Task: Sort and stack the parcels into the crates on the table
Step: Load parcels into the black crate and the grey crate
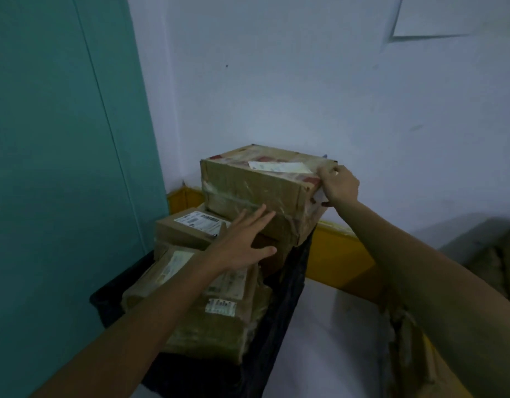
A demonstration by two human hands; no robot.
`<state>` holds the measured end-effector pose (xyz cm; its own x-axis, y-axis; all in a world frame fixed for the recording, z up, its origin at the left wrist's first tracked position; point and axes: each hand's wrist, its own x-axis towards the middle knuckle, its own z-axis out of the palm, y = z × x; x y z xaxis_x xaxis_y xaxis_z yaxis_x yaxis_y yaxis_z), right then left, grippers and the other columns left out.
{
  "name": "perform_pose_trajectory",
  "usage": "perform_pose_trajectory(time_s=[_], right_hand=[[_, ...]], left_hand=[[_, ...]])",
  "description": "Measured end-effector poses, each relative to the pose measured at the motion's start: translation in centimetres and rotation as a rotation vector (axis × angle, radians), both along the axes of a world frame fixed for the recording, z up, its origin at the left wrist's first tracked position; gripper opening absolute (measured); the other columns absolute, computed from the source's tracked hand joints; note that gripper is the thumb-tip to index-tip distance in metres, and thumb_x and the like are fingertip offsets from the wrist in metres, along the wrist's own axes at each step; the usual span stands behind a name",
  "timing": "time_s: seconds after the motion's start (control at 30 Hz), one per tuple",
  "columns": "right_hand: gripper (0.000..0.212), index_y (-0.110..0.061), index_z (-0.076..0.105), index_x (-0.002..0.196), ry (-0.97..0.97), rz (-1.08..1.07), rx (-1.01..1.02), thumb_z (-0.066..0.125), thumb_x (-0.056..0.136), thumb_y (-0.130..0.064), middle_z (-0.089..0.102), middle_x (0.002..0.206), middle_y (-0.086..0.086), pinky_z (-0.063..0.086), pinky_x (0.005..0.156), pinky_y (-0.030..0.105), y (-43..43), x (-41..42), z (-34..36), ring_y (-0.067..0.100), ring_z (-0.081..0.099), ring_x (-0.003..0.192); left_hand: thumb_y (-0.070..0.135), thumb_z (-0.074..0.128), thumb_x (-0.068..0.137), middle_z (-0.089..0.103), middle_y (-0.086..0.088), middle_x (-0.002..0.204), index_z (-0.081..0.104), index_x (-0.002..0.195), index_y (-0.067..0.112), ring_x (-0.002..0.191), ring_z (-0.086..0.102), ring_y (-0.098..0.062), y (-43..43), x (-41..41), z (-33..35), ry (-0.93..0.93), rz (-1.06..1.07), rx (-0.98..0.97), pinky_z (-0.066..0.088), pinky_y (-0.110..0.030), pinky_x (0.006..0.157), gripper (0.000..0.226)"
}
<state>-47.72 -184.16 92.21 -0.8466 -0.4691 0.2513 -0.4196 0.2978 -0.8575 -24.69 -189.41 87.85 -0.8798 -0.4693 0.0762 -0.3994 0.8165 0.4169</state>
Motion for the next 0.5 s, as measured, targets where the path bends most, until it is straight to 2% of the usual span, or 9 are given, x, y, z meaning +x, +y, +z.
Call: perform_pose_trajectory(time_s=[0.07,0.13,0.17,0.23,0.27,0.33,0.4,0.5], right_hand=[[0.056,-0.007,0.054,0.125,-0.011,-0.012,0.032,0.040,0.093,-0.050,0.058,0.124,0.017,0.048,0.089,0.039,-0.1,1.0,0.4,0.036,0.053,0.113],[0.062,-0.017,0.044,0.137,-0.060,0.081,0.050,0.035,0.092,-0.059,0.056,0.131,0.013,0.043,0.088,0.031,0.2,2.1,0.3,0.035,0.052,0.117],[0.063,-0.021,0.037,0.142,-0.102,0.134,0.038,0.035,0.092,-0.060,0.052,0.135,0.012,0.044,0.091,0.032,0.5,2.5,0.1,0.034,0.051,0.120],[0.062,-0.026,0.028,0.147,-0.139,0.187,0.023,0.037,0.093,-0.057,0.043,0.145,0.009,0.044,0.101,0.043,1.6,3.2,-0.2,0.034,0.045,0.126],[0.062,-0.025,0.025,0.148,-0.122,0.189,0.035,0.037,0.095,-0.055,0.038,0.149,0.008,0.040,0.105,0.045,2.3,3.5,-0.3,0.034,0.041,0.131],[0.065,-0.019,0.021,0.150,-0.070,0.153,0.023,0.036,0.096,-0.052,0.027,0.155,0.005,0.029,0.112,0.041,3.9,3.8,-0.2,0.029,0.030,0.139],[0.068,-0.017,0.020,0.151,-0.039,0.116,0.016,0.041,0.095,-0.051,0.025,0.156,0.006,0.026,0.112,0.040,5.8,4.1,0.1,0.027,0.025,0.142],[0.069,-0.019,0.020,0.151,0.056,0.091,0.091,0.048,0.094,-0.048,0.031,0.153,0.009,0.031,0.108,0.042,9.9,4.5,0.1,0.028,0.031,0.139]], left_hand=[[0.048,0.049,0.091,-0.010,0.015,0.157,0.004,0.148,0.037,0.145,-0.009,-0.021,0.3,-0.2,0.3,-0.007,0.023,0.008,0.009,-0.051,0.117,0.073],[0.047,0.049,0.092,-0.009,0.010,0.158,0.006,0.148,0.037,0.145,-0.007,-0.022,0.7,-0.3,0.6,0.016,0.038,0.031,0.009,-0.048,0.117,0.072],[0.047,0.049,0.092,-0.008,0.008,0.158,0.008,0.148,0.037,0.146,-0.005,-0.023,0.8,-0.2,0.8,0.031,0.040,0.030,0.011,-0.047,0.117,0.071],[0.043,0.051,0.092,-0.001,0.004,0.159,0.018,0.147,0.037,0.146,0.004,-0.024,1.2,0.3,1.5,0.107,0.041,0.014,0.016,-0.045,0.116,0.065],[0.039,0.052,0.092,0.005,0.002,0.159,0.024,0.146,0.036,0.145,0.010,-0.023,1.5,0.6,2.0,0.171,0.041,0.014,0.019,-0.044,0.116,0.061],[0.033,0.053,0.093,0.014,0.002,0.157,0.032,0.144,0.033,0.143,0.017,-0.020,2.3,1.2,2.8,0.294,0.024,0.013,0.019,-0.041,0.114,0.055],[0.029,0.053,0.094,0.020,0.002,0.156,0.035,0.143,0.030,0.143,0.019,-0.017,3.4,1.5,3.6,0.349,-0.019,-0.005,0.017,-0.036,0.114,0.053],[0.025,0.054,0.093,0.025,-0.001,0.154,0.038,0.142,0.025,0.142,0.022,-0.018,5.4,0.7,3.9,0.358,-0.094,-0.013,0.018,-0.031,0.113,0.052]])
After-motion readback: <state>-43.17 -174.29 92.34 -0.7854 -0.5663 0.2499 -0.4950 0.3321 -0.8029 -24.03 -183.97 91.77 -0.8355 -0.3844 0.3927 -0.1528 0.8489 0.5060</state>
